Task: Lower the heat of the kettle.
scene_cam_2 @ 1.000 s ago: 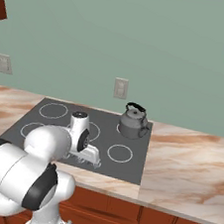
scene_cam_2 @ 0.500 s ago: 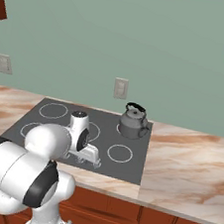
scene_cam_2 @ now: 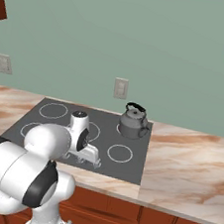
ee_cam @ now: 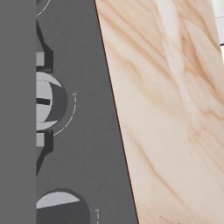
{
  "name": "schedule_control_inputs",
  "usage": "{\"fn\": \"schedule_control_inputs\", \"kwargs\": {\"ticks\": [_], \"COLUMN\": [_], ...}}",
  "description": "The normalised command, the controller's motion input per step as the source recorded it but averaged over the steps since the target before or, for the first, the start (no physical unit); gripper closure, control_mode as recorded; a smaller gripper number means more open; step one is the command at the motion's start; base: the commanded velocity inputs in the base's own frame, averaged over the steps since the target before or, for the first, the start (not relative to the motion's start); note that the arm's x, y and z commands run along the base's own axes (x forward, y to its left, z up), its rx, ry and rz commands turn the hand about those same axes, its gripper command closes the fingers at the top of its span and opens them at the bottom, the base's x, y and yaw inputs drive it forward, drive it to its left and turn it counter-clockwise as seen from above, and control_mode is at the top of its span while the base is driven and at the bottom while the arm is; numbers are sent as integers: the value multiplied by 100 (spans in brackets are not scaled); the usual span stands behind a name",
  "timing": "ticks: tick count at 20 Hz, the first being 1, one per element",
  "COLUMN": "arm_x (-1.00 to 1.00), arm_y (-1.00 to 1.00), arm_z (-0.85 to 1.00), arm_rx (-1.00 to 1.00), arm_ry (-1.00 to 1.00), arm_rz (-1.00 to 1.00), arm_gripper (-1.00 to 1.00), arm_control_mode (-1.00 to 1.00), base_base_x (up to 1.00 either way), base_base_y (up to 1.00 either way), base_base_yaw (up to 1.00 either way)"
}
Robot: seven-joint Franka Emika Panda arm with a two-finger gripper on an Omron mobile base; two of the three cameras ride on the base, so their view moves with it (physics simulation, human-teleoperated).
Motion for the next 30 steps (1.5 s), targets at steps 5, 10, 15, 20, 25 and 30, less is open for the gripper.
{"fn": "schedule_control_inputs", "kwargs": {"ticks": [5,10,15,20,25,30], "arm_x": [-6,-3,-1,-1,-2,-1], "arm_y": [0,0,0,0,0,0], "arm_z": [0,0,0,0,0,0], "arm_rx": [1,1,0,0,0,0], "arm_ry": [0,0,0,0,1,2], "arm_rz": [-13,-20,-24,-26,-26,-25], "arm_gripper": [100,100,100,100,100,100], "arm_control_mode": [-100,-100,-100,-100,-100,-100], "base_base_x": [0,0,0,0,0,0], "base_base_y": [0,0,0,0,0,0], "base_base_yaw": [0,0,0,0,0,0]}}
